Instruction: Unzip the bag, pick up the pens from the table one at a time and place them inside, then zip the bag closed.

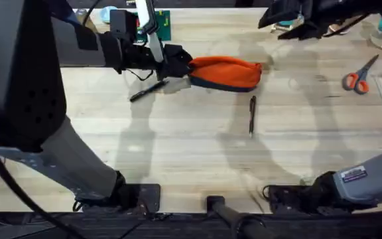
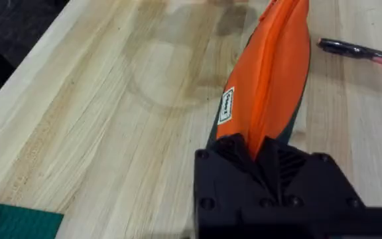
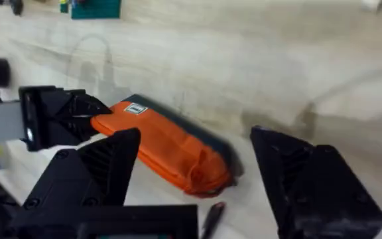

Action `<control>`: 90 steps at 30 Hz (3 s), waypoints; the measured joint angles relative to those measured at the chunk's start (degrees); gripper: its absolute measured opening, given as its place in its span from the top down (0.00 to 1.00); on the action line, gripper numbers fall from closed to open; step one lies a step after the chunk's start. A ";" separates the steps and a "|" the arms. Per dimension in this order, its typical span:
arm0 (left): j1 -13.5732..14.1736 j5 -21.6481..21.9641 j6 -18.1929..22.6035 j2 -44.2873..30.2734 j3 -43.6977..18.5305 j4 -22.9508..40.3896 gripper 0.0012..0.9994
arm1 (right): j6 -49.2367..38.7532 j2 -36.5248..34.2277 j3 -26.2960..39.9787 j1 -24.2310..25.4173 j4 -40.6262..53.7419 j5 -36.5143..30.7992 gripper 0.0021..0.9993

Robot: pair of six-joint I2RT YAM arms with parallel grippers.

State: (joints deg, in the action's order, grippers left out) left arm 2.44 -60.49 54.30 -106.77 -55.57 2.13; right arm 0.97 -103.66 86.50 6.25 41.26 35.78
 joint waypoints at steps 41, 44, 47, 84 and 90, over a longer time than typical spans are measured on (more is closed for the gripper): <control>0.00 0.02 0.00 0.01 0.00 0.00 0.96 | 16.92 -4.44 0.02 -8.95 8.08 -13.60 0.00; 0.00 0.02 -0.02 0.01 0.00 0.00 0.96 | 17.29 -4.52 0.02 -9.43 8.01 -13.93 0.00; 0.00 0.02 0.00 0.01 0.00 0.00 0.96 | 17.96 -4.52 0.02 -9.75 7.95 -13.96 0.00; 0.00 0.04 -0.02 0.01 0.00 0.02 0.96 | 22.06 -4.52 0.02 -12.08 11.33 -16.59 0.57; 0.00 0.02 -0.02 0.01 0.00 0.04 0.96 | 22.62 -4.52 0.02 -12.05 11.95 -16.69 0.96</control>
State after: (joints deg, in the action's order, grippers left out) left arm 2.44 -60.47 54.28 -106.76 -55.57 2.17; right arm 23.59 -108.18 86.52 -5.80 53.21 19.09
